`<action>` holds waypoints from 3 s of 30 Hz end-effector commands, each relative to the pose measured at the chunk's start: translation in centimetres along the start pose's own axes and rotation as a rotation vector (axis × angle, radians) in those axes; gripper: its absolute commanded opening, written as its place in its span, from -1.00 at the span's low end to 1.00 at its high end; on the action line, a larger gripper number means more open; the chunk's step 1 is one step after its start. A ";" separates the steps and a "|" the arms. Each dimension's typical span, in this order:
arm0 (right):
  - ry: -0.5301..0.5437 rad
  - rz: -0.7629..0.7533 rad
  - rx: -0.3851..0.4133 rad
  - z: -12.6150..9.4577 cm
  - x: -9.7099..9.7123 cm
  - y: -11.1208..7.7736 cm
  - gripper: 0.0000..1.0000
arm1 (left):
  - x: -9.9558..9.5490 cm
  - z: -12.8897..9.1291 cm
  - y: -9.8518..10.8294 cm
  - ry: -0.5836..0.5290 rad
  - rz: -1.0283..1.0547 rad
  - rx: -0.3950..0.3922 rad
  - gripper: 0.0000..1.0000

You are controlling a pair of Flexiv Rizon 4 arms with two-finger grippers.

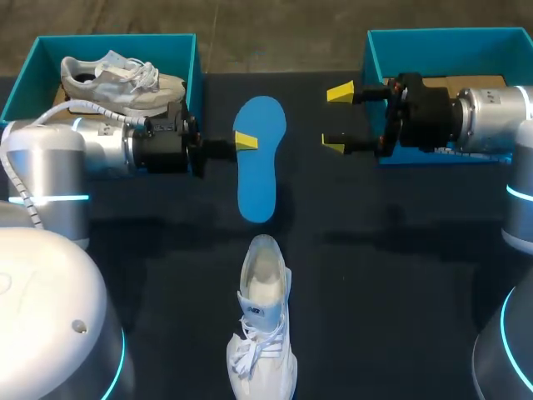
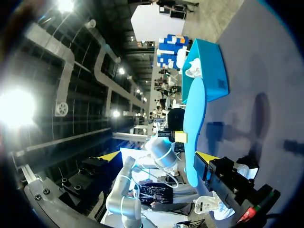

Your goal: Take the shoe out of the shoebox, open the shoe tongue, remove and reinsert the insole, then place the shoe into the shoebox

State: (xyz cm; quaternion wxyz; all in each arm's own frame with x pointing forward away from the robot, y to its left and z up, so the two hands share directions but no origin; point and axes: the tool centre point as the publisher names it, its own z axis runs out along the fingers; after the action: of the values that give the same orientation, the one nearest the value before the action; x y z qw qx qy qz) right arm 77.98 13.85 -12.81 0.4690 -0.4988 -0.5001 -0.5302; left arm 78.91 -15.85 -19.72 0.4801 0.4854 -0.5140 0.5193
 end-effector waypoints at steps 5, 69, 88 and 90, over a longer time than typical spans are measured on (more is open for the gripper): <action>-0.047 0.023 0.014 0.0 0.2 -0.2 1.00 | 0.0 -0.1 0.1 -0.002 0.000 0.001 -1.00; -1.404 0.159 0.129 11.8 7.2 -1.9 1.00 | 0.0 -0.1 0.1 -0.002 0.000 0.001 -1.00; -1.514 0.147 0.132 13.9 6.0 -2.8 1.00 | 0.0 -0.1 0.1 -0.002 0.000 0.001 -1.00; -1.516 0.146 0.127 14.1 6.0 -2.9 1.00 | 0.0 -0.1 0.1 -0.002 0.000 0.001 -1.00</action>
State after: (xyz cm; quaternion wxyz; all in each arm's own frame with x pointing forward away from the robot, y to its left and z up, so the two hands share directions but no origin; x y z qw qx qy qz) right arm 75.61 27.50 -6.97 0.0760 -0.7293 -0.6799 0.0041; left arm 78.88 -15.79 -19.67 0.4798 0.4857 -0.5138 0.5195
